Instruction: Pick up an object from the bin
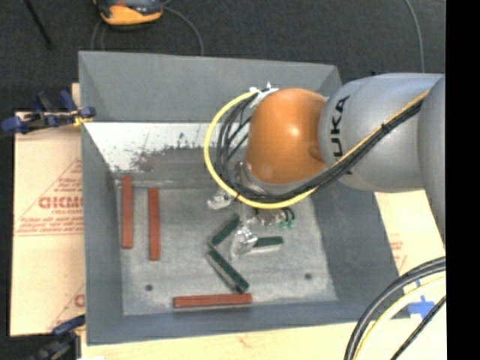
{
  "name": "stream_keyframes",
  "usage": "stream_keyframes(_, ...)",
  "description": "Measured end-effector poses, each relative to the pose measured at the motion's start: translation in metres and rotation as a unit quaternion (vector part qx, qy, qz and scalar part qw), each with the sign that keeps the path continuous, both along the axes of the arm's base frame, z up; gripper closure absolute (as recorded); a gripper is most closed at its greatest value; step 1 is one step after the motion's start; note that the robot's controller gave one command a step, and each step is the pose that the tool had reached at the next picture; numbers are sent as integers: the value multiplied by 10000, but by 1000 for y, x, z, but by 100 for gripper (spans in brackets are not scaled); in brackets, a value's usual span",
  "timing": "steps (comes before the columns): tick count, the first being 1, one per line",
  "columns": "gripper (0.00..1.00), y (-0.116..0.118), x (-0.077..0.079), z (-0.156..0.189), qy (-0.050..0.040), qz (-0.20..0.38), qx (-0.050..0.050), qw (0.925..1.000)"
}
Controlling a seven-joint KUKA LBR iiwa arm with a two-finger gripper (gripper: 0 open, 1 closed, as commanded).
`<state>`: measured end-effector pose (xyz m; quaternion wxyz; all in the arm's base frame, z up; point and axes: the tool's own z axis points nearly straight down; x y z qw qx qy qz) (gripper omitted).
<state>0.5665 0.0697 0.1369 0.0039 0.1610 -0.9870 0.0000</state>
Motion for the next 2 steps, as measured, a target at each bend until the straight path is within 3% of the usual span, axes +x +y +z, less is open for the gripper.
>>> stream_keyframes(1,100,-47,-2,-52,-232,-491,60,9985)
stream_keyframes(2,100,-47,-2,-52,-231,-497,61,9985)
